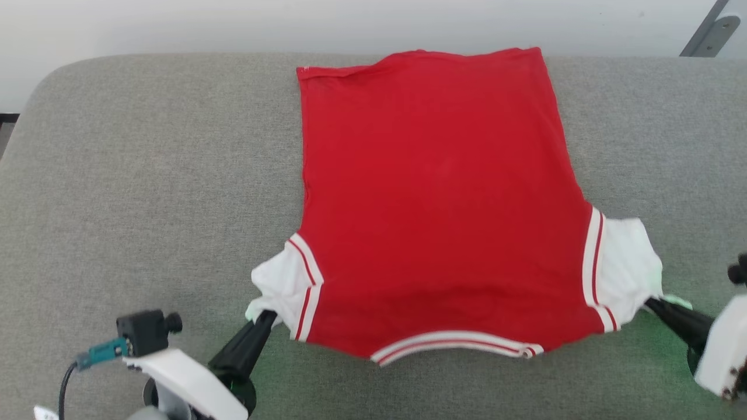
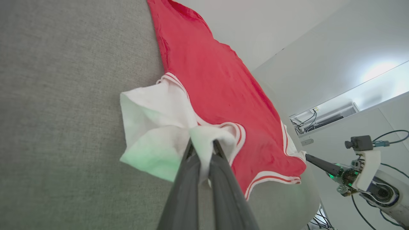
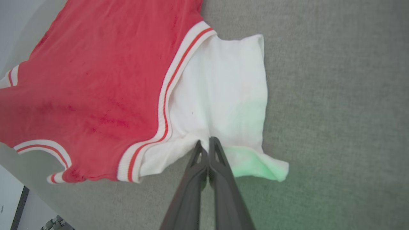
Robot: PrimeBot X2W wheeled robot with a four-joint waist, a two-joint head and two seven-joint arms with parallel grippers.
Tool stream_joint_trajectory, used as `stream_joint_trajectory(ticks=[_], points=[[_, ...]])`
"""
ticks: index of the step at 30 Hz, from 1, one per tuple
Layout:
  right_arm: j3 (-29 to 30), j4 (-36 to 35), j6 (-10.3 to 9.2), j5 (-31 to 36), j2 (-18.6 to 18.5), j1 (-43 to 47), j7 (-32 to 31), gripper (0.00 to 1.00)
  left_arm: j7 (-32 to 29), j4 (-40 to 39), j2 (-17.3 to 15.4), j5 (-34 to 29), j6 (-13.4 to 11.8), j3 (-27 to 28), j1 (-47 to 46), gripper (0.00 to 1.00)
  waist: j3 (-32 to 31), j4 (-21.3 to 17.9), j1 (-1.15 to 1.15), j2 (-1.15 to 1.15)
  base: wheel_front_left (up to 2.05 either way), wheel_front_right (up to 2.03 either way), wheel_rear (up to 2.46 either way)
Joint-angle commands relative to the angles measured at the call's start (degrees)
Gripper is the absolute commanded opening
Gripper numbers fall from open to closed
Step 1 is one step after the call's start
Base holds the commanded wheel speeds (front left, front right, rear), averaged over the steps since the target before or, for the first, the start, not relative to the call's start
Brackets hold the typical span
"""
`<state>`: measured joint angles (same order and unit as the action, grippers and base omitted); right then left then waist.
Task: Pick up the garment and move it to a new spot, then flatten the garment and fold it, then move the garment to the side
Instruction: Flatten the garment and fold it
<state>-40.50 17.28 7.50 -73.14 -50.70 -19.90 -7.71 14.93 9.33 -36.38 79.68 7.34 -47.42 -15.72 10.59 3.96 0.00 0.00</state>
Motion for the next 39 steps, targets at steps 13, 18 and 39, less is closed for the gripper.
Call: stream_joint_trajectory(ticks=[13,18,39], points=[[8.44,-13.33,-0.03,-2.12,-6.95,18.50,-1.12,0.00,0.35,-5.87,-2.54,-0.80,0.20,3.86,12.65,0.00,0.82,-0.90,0.00,0.00,0.00,0.00,0.00],[9.93,-13.46,-0.02,0.66,-2.95,19.46,-4.18,0.00,-0.24,-2.73,-0.64,-3.98,-0.70,2.21,10.70,0.00,0.82,-1.41,0.00,0.00,0.00,0.00,0.00],[22.62,-14.11,-0.06,11.83,6.07,20.59,-11.62,1.00,-0.15,7.04,6.55,-7.70,-0.14,-0.05,6.49,0.00,2.33,-0.05,0.00,0.00,0.00,0.00,0.00]])
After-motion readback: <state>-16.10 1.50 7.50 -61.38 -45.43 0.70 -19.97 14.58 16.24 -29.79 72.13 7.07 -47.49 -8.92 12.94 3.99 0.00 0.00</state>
